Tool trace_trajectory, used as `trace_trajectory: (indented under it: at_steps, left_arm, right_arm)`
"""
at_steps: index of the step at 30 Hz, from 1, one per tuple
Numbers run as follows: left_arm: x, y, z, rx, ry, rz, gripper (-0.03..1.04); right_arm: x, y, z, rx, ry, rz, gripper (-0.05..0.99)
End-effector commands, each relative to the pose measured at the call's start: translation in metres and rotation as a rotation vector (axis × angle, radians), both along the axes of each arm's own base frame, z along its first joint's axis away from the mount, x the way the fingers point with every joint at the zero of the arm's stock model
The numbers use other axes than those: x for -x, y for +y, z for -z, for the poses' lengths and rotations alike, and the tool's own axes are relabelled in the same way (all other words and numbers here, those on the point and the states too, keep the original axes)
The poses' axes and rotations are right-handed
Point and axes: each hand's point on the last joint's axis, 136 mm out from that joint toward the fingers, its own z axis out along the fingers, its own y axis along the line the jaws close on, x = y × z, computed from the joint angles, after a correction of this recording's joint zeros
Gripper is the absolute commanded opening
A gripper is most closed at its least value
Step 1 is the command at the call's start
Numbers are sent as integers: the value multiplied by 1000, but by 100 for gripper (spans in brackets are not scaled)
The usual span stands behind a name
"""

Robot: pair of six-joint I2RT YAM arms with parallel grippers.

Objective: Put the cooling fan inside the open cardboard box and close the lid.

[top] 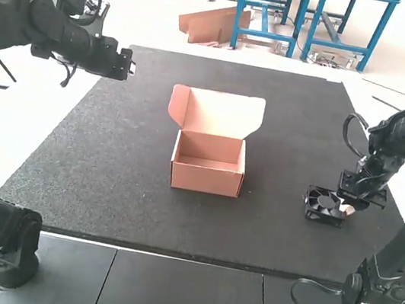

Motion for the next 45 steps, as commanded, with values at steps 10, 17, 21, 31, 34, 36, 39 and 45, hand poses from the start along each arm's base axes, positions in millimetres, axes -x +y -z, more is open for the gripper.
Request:
trace_trajectory:
  at_steps: [10,17,21,31,34,36,39,45]
  left_arm:
    - [1,-2,-11,19,-35,3,97]
    - [1,-2,-8,16,-34,3,97]
    - [2,-2,-5,12,-30,6,97]
    - [5,-2,0,11,-33,10,97]
    - [6,-3,1,11,-32,13,97]
    - [7,-3,1,10,-32,14,97]
    - [9,-3,0,10,-36,14,97]
    - [13,-2,-1,11,-33,13,97]
  right_arm:
    - [-52,5,-128,-6,-383,0,-2]
    - [-49,29,-210,-141,-561,61,-1]
    - [-40,55,-237,-215,-559,65,-1]
    - [-14,140,-292,-379,-529,-24,-1]
    - [-6,166,-288,-406,-472,-68,-1]
    - [0,184,-285,-423,-437,-97,-1]
    - [5,211,-281,-443,-394,-147,-1]
    - [17,259,-252,-447,-276,-231,-1]
